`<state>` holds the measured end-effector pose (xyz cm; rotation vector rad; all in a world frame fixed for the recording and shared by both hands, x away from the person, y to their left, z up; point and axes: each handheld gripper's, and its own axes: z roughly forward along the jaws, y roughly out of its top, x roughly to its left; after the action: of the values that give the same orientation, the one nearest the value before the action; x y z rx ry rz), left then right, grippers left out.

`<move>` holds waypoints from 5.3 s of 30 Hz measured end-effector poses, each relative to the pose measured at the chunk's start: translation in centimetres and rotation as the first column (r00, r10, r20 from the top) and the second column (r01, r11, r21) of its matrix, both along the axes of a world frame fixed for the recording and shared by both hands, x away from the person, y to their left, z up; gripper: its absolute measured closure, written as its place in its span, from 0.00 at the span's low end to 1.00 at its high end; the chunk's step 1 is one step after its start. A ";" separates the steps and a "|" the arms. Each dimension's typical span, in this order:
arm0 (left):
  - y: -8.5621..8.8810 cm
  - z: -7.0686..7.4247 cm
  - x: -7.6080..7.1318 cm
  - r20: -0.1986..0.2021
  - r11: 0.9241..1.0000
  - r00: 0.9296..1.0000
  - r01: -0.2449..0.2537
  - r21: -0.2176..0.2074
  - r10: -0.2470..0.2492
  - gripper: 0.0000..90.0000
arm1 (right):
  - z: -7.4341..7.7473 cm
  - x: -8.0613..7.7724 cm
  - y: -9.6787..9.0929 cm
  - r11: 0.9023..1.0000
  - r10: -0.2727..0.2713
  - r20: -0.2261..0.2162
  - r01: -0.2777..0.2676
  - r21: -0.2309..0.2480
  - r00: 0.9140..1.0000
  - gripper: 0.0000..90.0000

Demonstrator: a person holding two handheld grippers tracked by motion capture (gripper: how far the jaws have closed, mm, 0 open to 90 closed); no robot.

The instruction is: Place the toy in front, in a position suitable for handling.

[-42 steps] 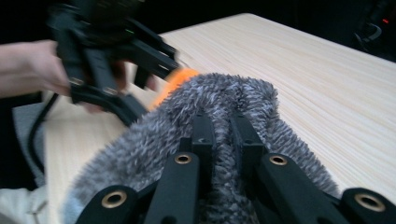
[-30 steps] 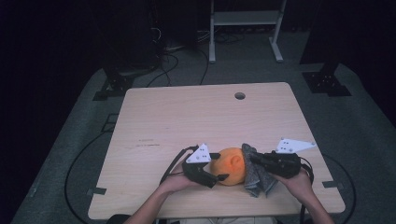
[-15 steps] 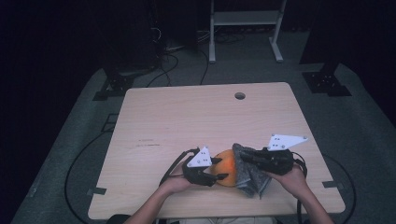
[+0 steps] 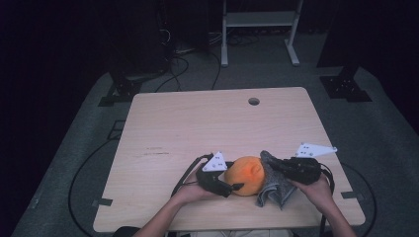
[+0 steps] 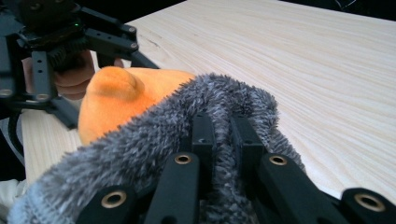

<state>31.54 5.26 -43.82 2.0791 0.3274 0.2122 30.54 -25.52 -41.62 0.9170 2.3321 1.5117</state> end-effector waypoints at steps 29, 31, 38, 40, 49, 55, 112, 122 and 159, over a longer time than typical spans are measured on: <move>2.7 1.5 1.4 -0.122 0.997 0.992 -0.029 -0.073 0.020 0.19 | 1.3 -0.7 4.3 0.997 0.080 0.049 -0.080 -0.001 0.996 0.91; 2.6 1.3 1.4 -0.108 0.997 0.994 -0.018 -0.071 0.010 0.29 | 1.0 -0.7 3.9 0.998 0.069 0.047 -0.069 0.002 0.997 0.91; 2.5 1.2 1.2 -0.100 0.997 0.994 -0.050 -0.067 0.043 0.39 | -0.2 -0.5 1.4 1.000 -0.006 0.009 0.007 -0.010 1.000 0.91; 2.3 1.4 1.0 -0.092 0.996 0.994 -0.056 -0.065 0.050 0.41 | 0.0 -0.7 0.9 1.000 -0.006 0.011 0.006 0.011 1.000 0.91; 1.5 2.0 0.2 -0.087 0.998 0.996 -0.020 -0.055 0.015 0.39 | 2.1 -1.7 4.4 0.996 0.090 0.080 -0.088 -0.028 0.993 0.91; 2.3 1.6 1.1 -0.119 0.996 0.993 -0.001 -0.084 -0.009 0.18 | 1.1 -1.1 3.9 0.996 0.084 0.049 -0.084 -0.006 0.995 0.91; 0.9 2.4 -0.3 -0.154 0.995 0.983 0.095 -0.036 -0.099 0.20 | -0.1 -2.4 3.3 0.985 0.170 -0.041 -0.171 -0.036 0.985 0.91; -0.6 1.7 -0.6 -0.155 0.995 0.985 0.089 0.041 -0.081 0.47 | -0.6 -2.9 2.2 0.981 0.194 -0.048 -0.193 0.020 0.980 0.91; 0.2 3.7 5.3 0.056 0.985 0.985 -0.165 0.042 0.163 0.51 | -1.2 0.6 -6.8 0.985 -0.170 0.008 0.170 0.006 0.985 0.56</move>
<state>36.88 5.43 -40.13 2.0891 0.4658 0.3760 31.14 -32.30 -42.80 1.0779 2.1825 1.4507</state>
